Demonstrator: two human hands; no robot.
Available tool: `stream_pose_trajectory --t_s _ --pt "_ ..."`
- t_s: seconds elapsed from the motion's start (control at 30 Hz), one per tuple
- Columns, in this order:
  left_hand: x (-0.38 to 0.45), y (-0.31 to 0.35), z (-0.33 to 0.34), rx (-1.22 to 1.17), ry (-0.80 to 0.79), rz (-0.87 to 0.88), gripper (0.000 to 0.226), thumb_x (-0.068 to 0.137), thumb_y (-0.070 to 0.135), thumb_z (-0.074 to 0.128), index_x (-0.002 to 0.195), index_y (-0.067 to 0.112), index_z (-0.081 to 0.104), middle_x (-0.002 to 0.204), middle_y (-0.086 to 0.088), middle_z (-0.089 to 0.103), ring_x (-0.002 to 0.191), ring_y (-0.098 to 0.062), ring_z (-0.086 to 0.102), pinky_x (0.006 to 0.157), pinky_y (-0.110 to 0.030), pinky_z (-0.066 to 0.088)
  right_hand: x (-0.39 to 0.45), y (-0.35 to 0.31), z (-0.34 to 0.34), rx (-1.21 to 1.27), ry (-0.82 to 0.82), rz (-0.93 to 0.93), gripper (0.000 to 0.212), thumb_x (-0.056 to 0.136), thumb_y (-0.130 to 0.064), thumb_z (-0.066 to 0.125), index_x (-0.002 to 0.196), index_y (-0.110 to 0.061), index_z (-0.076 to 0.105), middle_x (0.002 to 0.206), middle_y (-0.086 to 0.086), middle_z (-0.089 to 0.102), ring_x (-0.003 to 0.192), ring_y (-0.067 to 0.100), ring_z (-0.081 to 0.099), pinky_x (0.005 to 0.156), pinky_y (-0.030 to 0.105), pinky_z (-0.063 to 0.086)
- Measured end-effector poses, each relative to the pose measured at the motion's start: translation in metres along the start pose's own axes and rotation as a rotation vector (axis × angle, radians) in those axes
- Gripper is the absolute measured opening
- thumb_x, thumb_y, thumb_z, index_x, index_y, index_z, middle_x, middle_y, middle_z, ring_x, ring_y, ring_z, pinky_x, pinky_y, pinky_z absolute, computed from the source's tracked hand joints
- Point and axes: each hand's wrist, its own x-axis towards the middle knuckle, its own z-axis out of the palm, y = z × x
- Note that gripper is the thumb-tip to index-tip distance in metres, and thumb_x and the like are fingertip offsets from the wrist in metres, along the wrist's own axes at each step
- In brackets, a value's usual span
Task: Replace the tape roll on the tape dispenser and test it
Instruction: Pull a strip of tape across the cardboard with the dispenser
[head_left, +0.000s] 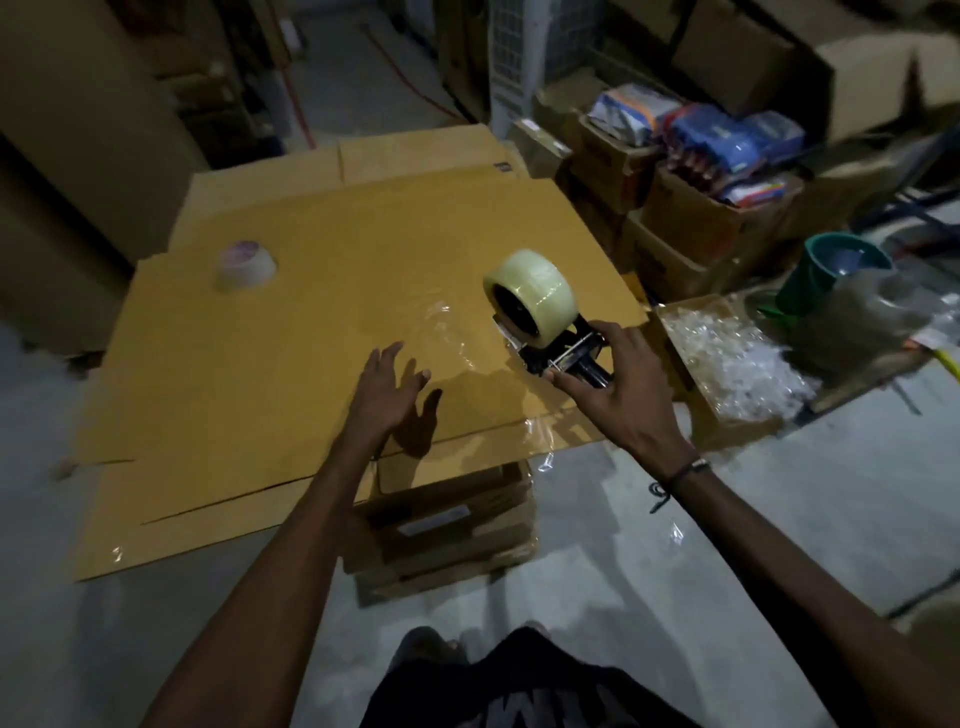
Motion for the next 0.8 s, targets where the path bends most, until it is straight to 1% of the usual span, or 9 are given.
stream_pose_trajectory --t_s 0.03,0.1,0.27,0.33,0.43,0.5,0.6,0.7,0.8 --pt "0.001 -0.004 -0.004 -0.016 0.037 0.005 0.075 0.100 0.058 0.056 0.163 0.028 0.028 0.173 -0.009 0.021 0.156 -0.033 0.028 0.123 -0.053 0.031 0.015 -0.006 0.006 -0.026 -0.007 -0.023 0.080 0.080 -0.057 0.083 0.144 -0.019 0.054 0.128 0.007 0.059 0.107 0.019 0.059 0.078 0.030 0.047" --pt "0.000 -0.008 -0.013 -0.036 0.096 0.021 0.073 0.101 0.056 0.057 0.162 0.026 0.031 0.170 -0.009 0.025 0.154 -0.031 0.031 0.121 -0.050 0.035 0.043 -0.017 0.019 -0.094 -0.014 -0.062 0.079 0.081 -0.056 0.082 0.144 -0.019 0.053 0.129 0.009 0.058 0.103 0.025 0.064 0.074 0.031 0.050" --pt "0.003 -0.017 -0.039 -0.064 0.178 0.016 0.067 0.104 0.048 0.057 0.161 0.023 0.033 0.174 -0.009 0.018 0.159 -0.027 0.021 0.123 -0.050 0.030 0.105 -0.041 0.058 -0.239 -0.053 -0.104 0.077 0.082 -0.060 0.078 0.143 -0.022 0.050 0.131 0.009 0.055 0.090 0.032 0.069 0.074 0.040 0.061" --pt "0.012 -0.020 -0.049 -0.058 0.195 0.020 0.066 0.104 0.047 0.057 0.161 0.022 0.034 0.174 -0.008 0.017 0.159 -0.029 0.022 0.121 -0.057 0.032 0.124 -0.049 0.077 -0.285 -0.068 -0.112 0.075 0.083 -0.056 0.078 0.143 -0.020 0.050 0.133 0.010 0.053 0.082 0.030 0.067 0.070 0.037 0.059" --pt "0.031 -0.024 -0.065 -0.046 0.197 0.037 0.065 0.104 0.048 0.056 0.160 0.022 0.035 0.174 -0.007 0.015 0.157 -0.031 0.026 0.118 -0.061 0.034 0.148 -0.062 0.107 -0.350 -0.073 -0.113 0.071 0.085 -0.047 0.079 0.142 -0.014 0.051 0.132 0.011 0.051 0.070 0.024 0.054 0.066 0.035 0.056" --pt "0.043 -0.025 -0.077 -0.011 0.197 0.051 0.063 0.105 0.047 0.054 0.160 0.023 0.034 0.175 -0.006 0.013 0.158 -0.030 0.023 0.120 -0.060 0.029 0.163 -0.071 0.128 -0.392 -0.080 -0.103 0.073 0.085 -0.044 0.079 0.143 -0.012 0.050 0.131 0.013 0.050 0.069 0.023 0.052 0.065 0.037 0.058" --pt "0.061 -0.028 -0.094 0.016 0.193 0.074 0.061 0.106 0.045 0.053 0.160 0.023 0.034 0.175 -0.005 0.013 0.160 -0.029 0.018 0.120 -0.058 0.022 0.188 -0.077 0.157 -0.463 -0.104 -0.093 0.075 0.084 -0.042 0.080 0.144 -0.013 0.046 0.130 0.014 0.050 0.069 0.030 0.061 0.066 0.043 0.061" --pt "0.083 -0.039 -0.112 0.019 0.193 0.100 0.060 0.106 0.044 0.054 0.159 0.023 0.036 0.175 -0.006 0.013 0.160 -0.030 0.018 0.120 -0.059 0.021 0.211 -0.081 0.183 -0.485 -0.096 -0.089 0.078 0.082 -0.035 0.083 0.146 -0.015 0.042 0.132 0.016 0.047 0.070 0.033 0.065 0.068 0.049 0.062" --pt "0.102 -0.050 -0.124 0.024 0.187 0.114 0.059 0.106 0.043 0.054 0.158 0.022 0.037 0.174 -0.007 0.014 0.159 -0.029 0.020 0.119 -0.061 0.023 0.226 -0.090 0.203 -0.518 -0.076 -0.069 0.079 0.085 -0.027 0.082 0.151 -0.015 0.039 0.138 0.019 0.046 0.073 0.035 0.066 0.068 0.048 0.061"
